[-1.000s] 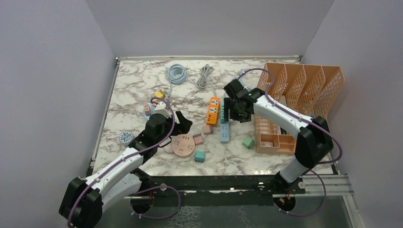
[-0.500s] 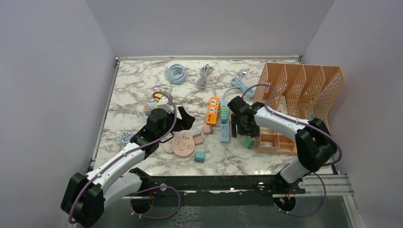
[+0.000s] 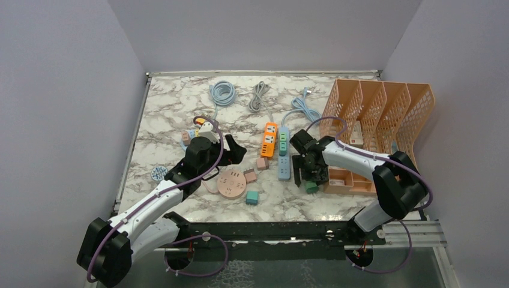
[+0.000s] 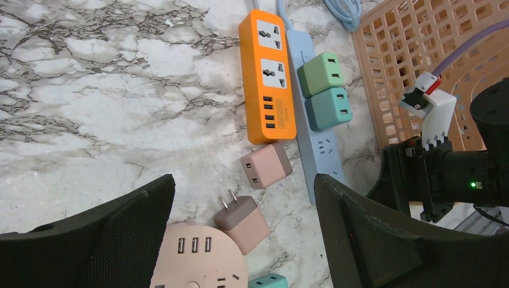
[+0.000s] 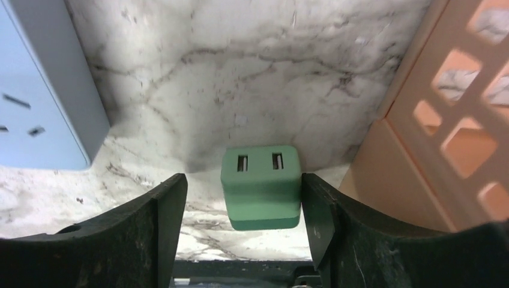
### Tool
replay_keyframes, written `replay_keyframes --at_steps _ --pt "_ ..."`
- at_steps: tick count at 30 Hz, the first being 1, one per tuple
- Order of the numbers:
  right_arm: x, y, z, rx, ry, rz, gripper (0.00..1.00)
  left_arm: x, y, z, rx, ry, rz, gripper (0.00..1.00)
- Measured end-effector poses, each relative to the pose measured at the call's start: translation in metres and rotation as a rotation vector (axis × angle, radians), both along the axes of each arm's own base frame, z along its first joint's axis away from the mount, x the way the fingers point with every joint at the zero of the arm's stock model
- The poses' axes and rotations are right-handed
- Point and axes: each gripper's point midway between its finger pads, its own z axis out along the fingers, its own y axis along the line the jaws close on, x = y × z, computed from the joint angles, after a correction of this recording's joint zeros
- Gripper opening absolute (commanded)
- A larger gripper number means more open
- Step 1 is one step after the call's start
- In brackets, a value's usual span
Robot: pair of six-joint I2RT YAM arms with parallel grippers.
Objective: Insert the plug
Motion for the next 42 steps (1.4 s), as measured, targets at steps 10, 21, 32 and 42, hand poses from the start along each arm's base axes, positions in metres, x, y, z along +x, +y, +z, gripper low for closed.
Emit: replay_keyframes --at_steps 10,21,32,42 --pt "-0.024 -0.003 -0.009 0.034 0.063 -0.037 0.44 -0.001 -0.002 0.0 -0.003 0.004 -0.011 0.88" --pt "0.001 0.013 0.005 0.12 -0.072 -0.186 0.32 -0.005 -0.006 0.0 -0.014 0.011 -0.038 0.9" --pt "0.034 0.076 0.082 0.615 -0.249 -0.446 0.33 -0.024 -0.036 0.009 -0.118 0.038 -0.209 0.9" --pt "0.035 0.104 0.123 0.958 -0.191 -0.701 0.33 -0.05 -0.062 0.023 -0.211 0.043 -0.308 0.92"
